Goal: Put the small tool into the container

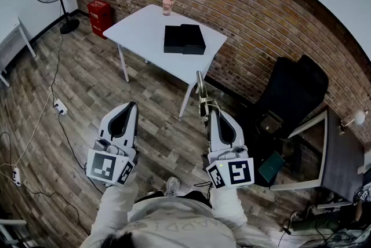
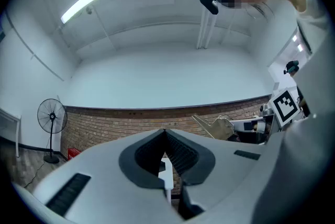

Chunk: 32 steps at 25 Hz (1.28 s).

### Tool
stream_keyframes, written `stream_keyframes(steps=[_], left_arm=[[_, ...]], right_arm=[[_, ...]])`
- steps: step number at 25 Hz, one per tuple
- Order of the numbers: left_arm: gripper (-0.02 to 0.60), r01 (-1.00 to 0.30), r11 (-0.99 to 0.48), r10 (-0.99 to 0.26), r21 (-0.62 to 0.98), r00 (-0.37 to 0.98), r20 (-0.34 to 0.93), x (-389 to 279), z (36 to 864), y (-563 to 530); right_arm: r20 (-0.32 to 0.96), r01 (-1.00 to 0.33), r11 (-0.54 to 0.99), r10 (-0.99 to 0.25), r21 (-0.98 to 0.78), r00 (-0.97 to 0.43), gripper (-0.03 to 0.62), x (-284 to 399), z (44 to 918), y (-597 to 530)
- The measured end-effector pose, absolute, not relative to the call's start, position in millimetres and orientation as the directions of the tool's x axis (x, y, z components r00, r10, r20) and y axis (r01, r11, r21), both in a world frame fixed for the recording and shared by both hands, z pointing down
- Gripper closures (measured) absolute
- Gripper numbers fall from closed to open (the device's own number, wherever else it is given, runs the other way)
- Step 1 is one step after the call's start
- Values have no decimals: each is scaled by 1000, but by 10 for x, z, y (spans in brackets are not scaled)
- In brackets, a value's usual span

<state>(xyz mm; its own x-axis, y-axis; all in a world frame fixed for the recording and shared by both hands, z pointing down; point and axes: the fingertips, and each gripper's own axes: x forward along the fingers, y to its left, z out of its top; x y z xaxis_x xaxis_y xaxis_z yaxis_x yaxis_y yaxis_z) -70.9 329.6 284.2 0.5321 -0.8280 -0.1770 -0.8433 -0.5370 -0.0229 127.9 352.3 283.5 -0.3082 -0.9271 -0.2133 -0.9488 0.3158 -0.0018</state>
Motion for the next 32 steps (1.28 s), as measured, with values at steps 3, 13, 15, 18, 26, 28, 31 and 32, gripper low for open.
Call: stream_keyframes(steps=[3,13,15,18,26,28,31,32], left_arm=[[577,-844,-536,-828,-27,532,-177,-678,2850,3228],[577,-856,-517,-840,-28,513,-177,-552,2898,2877],[577,-860,-509,-844,-30,506,-178,-521,2899,2789],[577,-868,-495,-851,-34,493,-184,-457,2899,2702],[577,-877,-479,-860,-41,479,-176,-294,2938,2537],[577,-879,-475,-863,-44,475,-173,-307,2940,2489],[577,-879,-475,-863,-43,475,-172,-324,2945,2368],[577,-877,-478,-862,-42,478,-169,-326,2961,2315]], right_arm=[[-214,-947,320,-926,-1,-313,582,1294,2850,3448],[-203,-945,326,-926,-8,-318,582,1439,2937,3050],[-204,-943,332,-925,-23,-321,582,1489,2958,2946],[-208,-939,342,-921,-22,-331,582,1554,2989,2830],[-207,-932,363,-912,-9,-353,582,1672,3018,2580],[-205,-933,360,-914,-15,-350,582,1681,3036,2525],[-206,-935,354,-917,-22,-342,582,1694,3051,2406],[-204,-936,352,-918,-24,-340,582,1691,3062,2357]])
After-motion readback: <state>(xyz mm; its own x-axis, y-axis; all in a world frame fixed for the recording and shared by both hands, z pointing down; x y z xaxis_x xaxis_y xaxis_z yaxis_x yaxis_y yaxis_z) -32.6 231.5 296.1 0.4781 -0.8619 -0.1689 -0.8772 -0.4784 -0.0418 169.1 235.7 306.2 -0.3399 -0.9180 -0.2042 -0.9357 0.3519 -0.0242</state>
